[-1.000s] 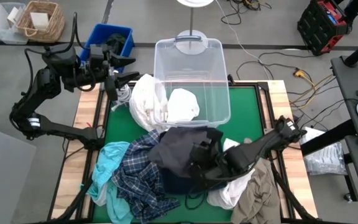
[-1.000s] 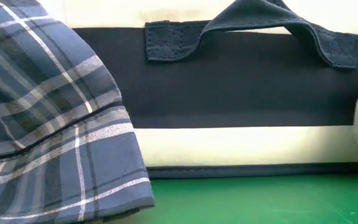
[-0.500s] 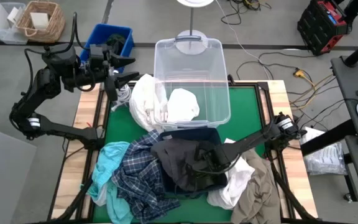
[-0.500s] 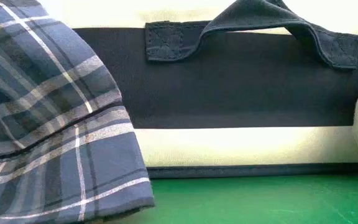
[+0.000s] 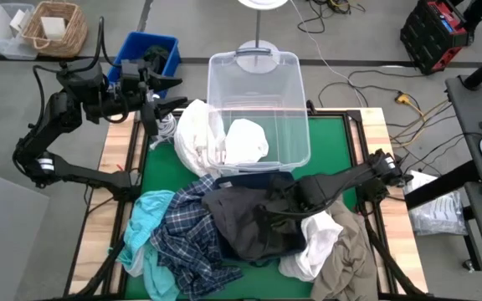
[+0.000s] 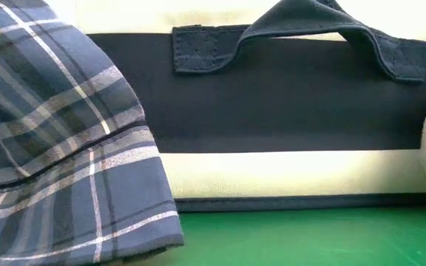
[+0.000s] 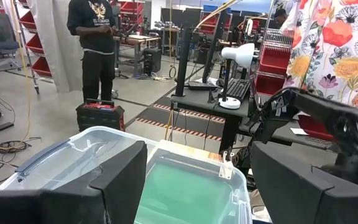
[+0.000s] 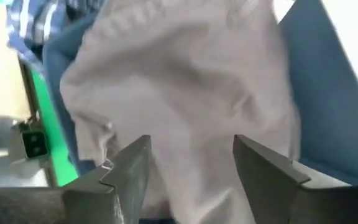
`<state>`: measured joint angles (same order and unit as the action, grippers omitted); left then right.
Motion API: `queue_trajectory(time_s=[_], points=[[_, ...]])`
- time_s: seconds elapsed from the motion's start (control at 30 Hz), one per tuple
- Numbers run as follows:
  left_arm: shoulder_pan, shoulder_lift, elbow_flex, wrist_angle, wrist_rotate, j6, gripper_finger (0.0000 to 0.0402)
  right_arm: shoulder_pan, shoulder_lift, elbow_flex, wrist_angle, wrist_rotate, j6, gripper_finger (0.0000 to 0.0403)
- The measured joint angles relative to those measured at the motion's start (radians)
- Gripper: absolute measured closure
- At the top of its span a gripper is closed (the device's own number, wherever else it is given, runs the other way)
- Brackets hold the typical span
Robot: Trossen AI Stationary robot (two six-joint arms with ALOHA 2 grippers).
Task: Sort clothes
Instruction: Put the gray shorts into the blue laundry organizer
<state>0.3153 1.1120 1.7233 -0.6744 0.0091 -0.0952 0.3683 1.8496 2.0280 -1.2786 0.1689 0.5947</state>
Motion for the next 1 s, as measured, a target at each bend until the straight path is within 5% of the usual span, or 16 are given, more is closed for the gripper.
queue_trajectory(time_s=[0.17, 0.4, 0.53, 0.77, 1.0], points=[[0.0, 0.0, 0.0, -0.001, 0.0, 0.0, 0.0139, -0.005, 0.0, 0.025, 0.073, 0.09, -0.08, 0.0219], [0.0, 0.0, 0.0, -0.001, 0.004, 0.0, 0.0139, -0.036, 0.035, -0.126, 0.412, 0.092, -0.284, 0.0378], [0.0, -0.002, 0.0, -0.004, 0.004, 0.001, 0.0139, -0.066, 0.065, -0.204, 0.589, 0.047, -0.372, 0.039], [0.0, -0.035, 0.0, -0.006, -0.002, 0.015, 0.0139, -0.109, 0.132, -0.238, 0.547, -0.093, -0.372, 0.0394], [0.0, -0.061, 0.0, -0.017, -0.002, 0.023, 0.0139, -0.114, 0.191, -0.272, 0.562, -0.1, -0.411, 0.0394]])
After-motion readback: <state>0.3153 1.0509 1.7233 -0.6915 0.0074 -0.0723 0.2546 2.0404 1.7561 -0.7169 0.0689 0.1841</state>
